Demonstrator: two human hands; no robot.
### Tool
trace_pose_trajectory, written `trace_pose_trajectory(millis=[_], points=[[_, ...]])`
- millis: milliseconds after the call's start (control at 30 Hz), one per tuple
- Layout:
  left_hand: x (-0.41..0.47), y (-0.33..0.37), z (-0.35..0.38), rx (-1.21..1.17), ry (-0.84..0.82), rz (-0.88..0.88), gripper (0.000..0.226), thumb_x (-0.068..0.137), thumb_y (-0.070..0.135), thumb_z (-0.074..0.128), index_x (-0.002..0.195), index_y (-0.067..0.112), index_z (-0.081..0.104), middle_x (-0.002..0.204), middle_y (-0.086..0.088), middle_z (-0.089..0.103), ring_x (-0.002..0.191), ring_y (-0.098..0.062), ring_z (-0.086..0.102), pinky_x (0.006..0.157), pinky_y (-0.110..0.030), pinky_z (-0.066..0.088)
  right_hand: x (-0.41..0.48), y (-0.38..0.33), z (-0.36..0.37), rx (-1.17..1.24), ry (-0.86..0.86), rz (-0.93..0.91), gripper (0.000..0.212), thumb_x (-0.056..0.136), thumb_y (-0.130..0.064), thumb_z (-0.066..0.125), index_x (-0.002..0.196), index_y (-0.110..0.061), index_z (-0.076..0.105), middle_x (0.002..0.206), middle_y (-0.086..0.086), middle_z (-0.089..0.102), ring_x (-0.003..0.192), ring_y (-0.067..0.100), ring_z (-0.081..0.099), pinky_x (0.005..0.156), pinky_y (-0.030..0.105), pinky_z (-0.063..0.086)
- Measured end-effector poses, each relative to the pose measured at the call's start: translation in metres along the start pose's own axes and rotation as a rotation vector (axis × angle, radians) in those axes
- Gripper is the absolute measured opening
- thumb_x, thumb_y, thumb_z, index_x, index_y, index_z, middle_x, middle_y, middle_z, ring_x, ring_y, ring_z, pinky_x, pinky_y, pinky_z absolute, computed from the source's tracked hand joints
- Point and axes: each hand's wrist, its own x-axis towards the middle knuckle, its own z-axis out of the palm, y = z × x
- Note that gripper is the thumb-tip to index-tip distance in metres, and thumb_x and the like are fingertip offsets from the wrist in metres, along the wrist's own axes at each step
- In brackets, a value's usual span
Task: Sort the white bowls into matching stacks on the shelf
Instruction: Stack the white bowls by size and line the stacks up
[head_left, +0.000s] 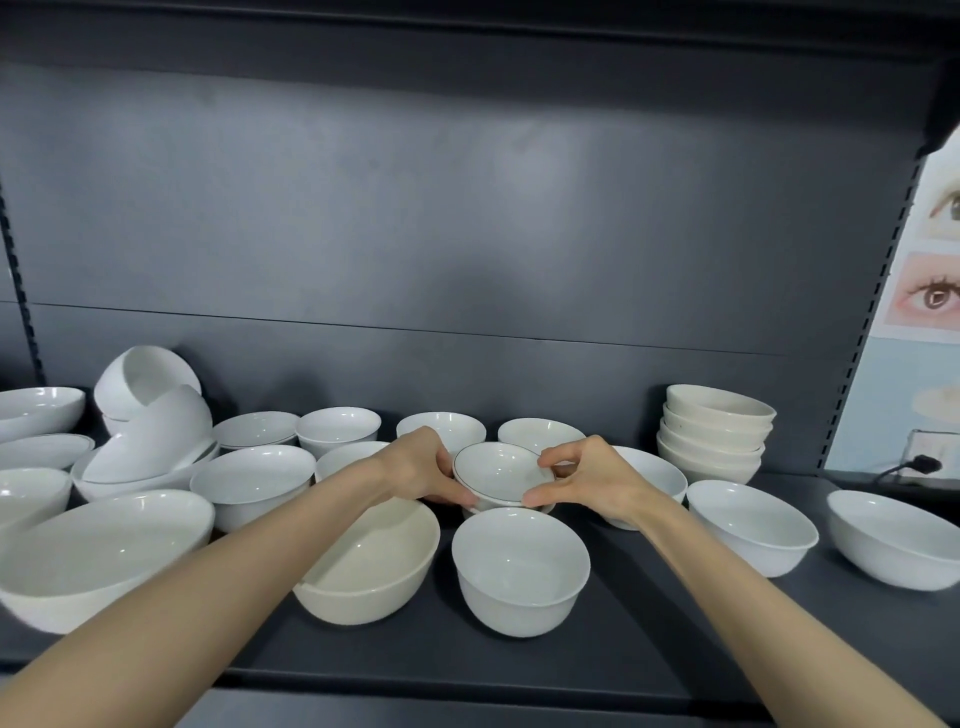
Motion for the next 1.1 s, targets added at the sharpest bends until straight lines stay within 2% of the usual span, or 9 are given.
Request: trace_pose_trajectory(millis=[167, 233, 333, 467, 600, 733, 800, 967, 1100], points=[[-0.005, 0.005, 0.000, 0.100, -0.001, 0.001, 0.033, 0.078, 0.028, 0.077, 0.078, -0.004, 0.068, 0.061, -0.003, 0.049, 0.062, -0.016, 0.040, 0.057, -0.021, 0.032, -0.002, -0.004, -0.002, -0.010, -0.004, 0.005, 0.037, 0.056, -0.020, 0.091, 0.049, -0.022, 0.055, 0.056, -0.010, 0.052, 0.069, 0.012, 0.051, 0.079, 0.027, 0.040], [-0.008, 0.006, 0.000, 0.131, 0.016, 0.011, 0.032, 0.079, 0.028, 0.076, 0.077, -0.003, 0.068, 0.060, -0.003, 0.049, 0.061, -0.017, 0.040, 0.057, -0.021, 0.033, -0.004, -0.005, -0.002, -0.007, 0.028, 0.024, 0.026, 0.058, -0.017, 0.091, 0.073, -0.020, 0.069, 0.079, -0.006, 0.065, 0.087, 0.013, 0.062, 0.091, 0.029, 0.047], [-0.013, 0.007, -0.003, 0.136, 0.062, 0.031, 0.032, 0.080, 0.025, 0.075, 0.085, -0.006, 0.071, 0.068, -0.006, 0.056, 0.064, -0.017, 0.045, 0.059, -0.022, 0.037, -0.007, -0.010, -0.001, -0.031, 0.080, 0.044, 0.042, 0.064, -0.019, 0.088, 0.100, -0.009, 0.069, 0.110, 0.002, 0.066, 0.106, 0.016, 0.061, 0.095, 0.027, 0.047], [-0.024, 0.013, -0.007, 0.165, 0.116, 0.073, 0.033, 0.079, 0.024, 0.076, 0.089, -0.007, 0.068, 0.075, -0.010, 0.059, 0.065, -0.019, 0.047, 0.063, -0.027, 0.041, -0.016, -0.014, -0.004, -0.079, 0.144, 0.030, 0.042, 0.070, -0.026, 0.084, 0.104, -0.006, 0.069, 0.110, 0.003, 0.067, 0.100, 0.014, 0.063, 0.084, 0.020, 0.044], [-0.041, 0.023, -0.007, 0.224, 0.178, 0.158, 0.037, 0.080, 0.026, 0.076, 0.106, 0.001, 0.067, 0.106, -0.009, 0.065, 0.093, -0.020, 0.060, 0.085, -0.030, 0.048, -0.034, -0.025, -0.007, -0.224, 0.215, 0.018, 0.039, 0.076, -0.032, 0.078, 0.108, -0.012, 0.069, 0.109, 0.000, 0.067, 0.103, 0.013, 0.059, 0.082, 0.019, 0.040], [-0.065, 0.029, 0.001, 0.243, 0.243, 0.217, 0.043, 0.079, 0.031, 0.076, 0.113, 0.007, 0.064, 0.116, -0.008, 0.063, 0.110, -0.021, 0.056, 0.092, -0.030, 0.047, -0.059, -0.031, -0.008, -0.314, 0.240, -0.006, 0.034, 0.079, -0.033, 0.076, 0.107, -0.015, 0.070, 0.103, -0.005, 0.065, 0.099, 0.010, 0.056, 0.063, 0.000, 0.038], [-0.081, 0.030, 0.007, 0.253, 0.299, 0.245, 0.045, 0.080, 0.033, 0.075, 0.116, 0.011, 0.062, 0.121, -0.003, 0.062, 0.115, -0.019, 0.053, 0.094, -0.027, 0.044, -0.070, -0.031, -0.005, -0.321, 0.230, -0.027, 0.033, 0.079, -0.033, 0.076, 0.106, -0.015, 0.071, 0.105, -0.006, 0.066, 0.101, 0.010, 0.058, 0.062, -0.001, 0.038], [-0.123, 0.035, 0.024, 0.204, 0.483, 0.315, 0.040, 0.082, 0.028, 0.073, 0.117, 0.011, 0.063, 0.118, 0.001, 0.064, 0.112, -0.014, 0.056, 0.089, -0.020, 0.041, -0.092, -0.030, 0.002, -0.287, 0.201, -0.117, 0.026, 0.081, -0.024, 0.075, 0.101, -0.010, 0.070, 0.106, 0.001, 0.065, 0.099, 0.016, 0.059, 0.077, 0.010, 0.041], [-0.151, 0.031, 0.050, 0.161, 0.599, 0.322, 0.039, 0.082, 0.028, 0.073, 0.117, 0.015, 0.063, 0.115, 0.004, 0.063, 0.101, -0.009, 0.054, 0.080, -0.013, 0.034, -0.111, -0.026, 0.002, -0.259, 0.153, -0.139, 0.036, 0.083, -0.027, 0.073, 0.115, -0.013, 0.065, 0.110, -0.004, 0.061, 0.102, 0.012, 0.055, 0.073, 0.006, 0.039]])
